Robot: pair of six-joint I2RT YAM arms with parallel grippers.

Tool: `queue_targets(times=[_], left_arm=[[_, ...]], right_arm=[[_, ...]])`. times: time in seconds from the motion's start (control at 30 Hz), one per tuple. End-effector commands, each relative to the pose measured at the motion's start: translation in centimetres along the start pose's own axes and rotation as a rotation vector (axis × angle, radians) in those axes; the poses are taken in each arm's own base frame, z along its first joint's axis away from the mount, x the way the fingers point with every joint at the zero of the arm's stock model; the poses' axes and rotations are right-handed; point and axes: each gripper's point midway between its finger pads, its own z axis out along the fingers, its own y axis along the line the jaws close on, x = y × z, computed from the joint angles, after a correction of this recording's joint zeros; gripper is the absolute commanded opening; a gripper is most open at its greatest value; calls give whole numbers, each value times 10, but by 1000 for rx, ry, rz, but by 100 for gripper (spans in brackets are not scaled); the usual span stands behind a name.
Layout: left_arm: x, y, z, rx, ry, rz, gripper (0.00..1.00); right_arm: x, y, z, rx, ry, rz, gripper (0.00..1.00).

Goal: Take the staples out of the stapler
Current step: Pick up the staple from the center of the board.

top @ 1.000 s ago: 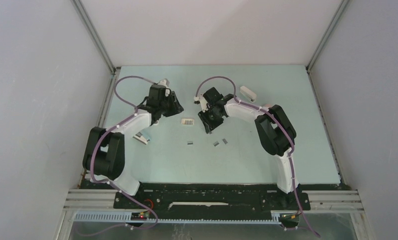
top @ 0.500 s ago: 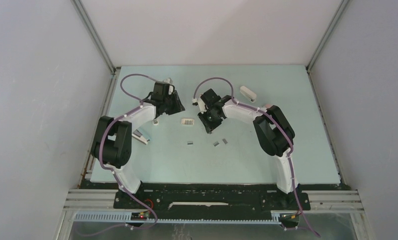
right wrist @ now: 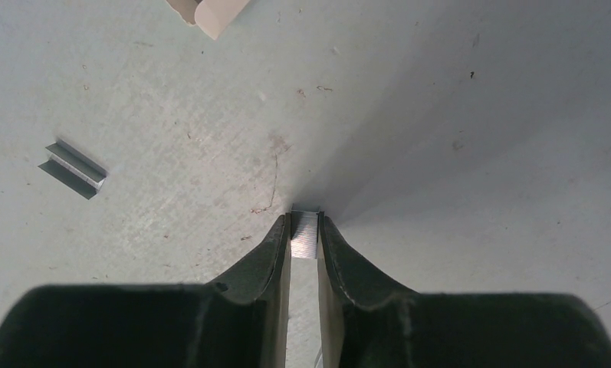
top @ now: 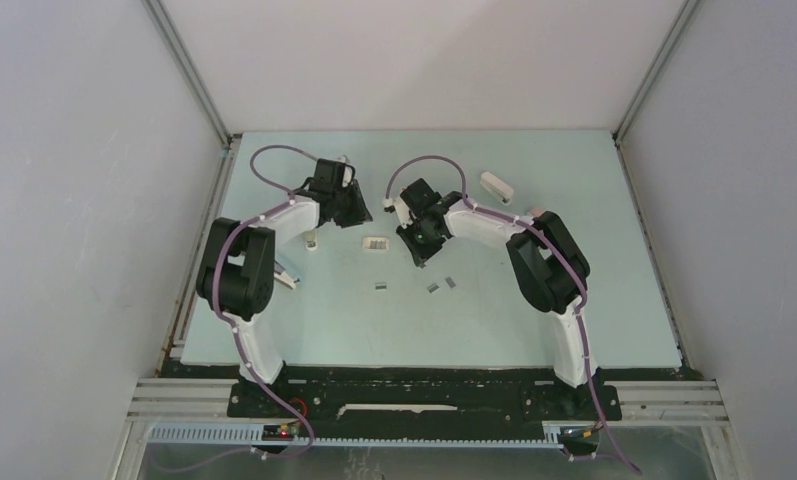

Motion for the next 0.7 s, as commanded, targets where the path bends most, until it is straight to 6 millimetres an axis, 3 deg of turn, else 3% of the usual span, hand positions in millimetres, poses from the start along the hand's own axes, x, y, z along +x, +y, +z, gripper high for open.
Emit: queue_targets(times=[0.0, 0.67], left_arm=[[-21, -12, 0, 27, -20, -22, 34], [8, -6, 8, 21, 57, -37, 32]], right_arm=[[-5, 6, -8, -3, -33, -35, 23], [-31, 26, -51, -83, -164, -25, 22]])
